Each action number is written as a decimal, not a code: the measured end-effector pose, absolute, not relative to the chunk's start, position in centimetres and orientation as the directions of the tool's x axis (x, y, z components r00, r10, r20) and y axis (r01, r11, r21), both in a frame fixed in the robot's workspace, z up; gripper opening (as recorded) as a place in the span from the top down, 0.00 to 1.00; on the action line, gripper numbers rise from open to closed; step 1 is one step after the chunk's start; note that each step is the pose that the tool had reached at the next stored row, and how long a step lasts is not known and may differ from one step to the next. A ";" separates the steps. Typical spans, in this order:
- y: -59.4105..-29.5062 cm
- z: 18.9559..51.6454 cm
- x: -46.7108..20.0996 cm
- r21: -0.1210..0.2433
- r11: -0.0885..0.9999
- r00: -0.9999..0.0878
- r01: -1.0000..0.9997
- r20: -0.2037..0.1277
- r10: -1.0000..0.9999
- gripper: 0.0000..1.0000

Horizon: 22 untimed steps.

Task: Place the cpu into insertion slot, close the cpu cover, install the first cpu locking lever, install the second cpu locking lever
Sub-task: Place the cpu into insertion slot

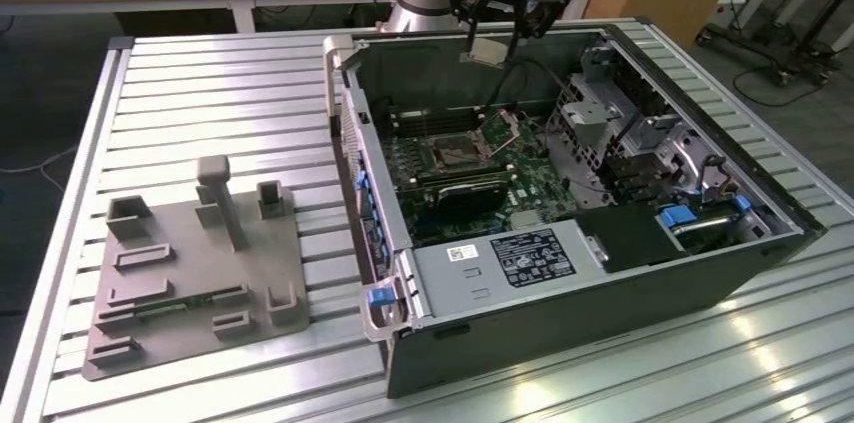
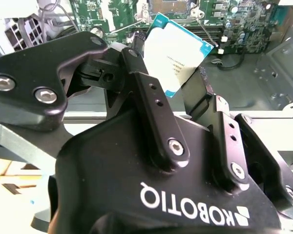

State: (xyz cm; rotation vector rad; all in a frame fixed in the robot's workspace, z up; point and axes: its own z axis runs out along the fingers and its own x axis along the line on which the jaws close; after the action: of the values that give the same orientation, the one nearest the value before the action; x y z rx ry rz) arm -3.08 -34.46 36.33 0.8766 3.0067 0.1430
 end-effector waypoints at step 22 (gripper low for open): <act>-34.5 36.3 -3.1 0.089 0.793 -0.797 0.603 0.019 0.604 0.46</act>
State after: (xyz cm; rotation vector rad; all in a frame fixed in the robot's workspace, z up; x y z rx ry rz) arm -3.08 -34.46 36.29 0.9976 2.9648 0.1422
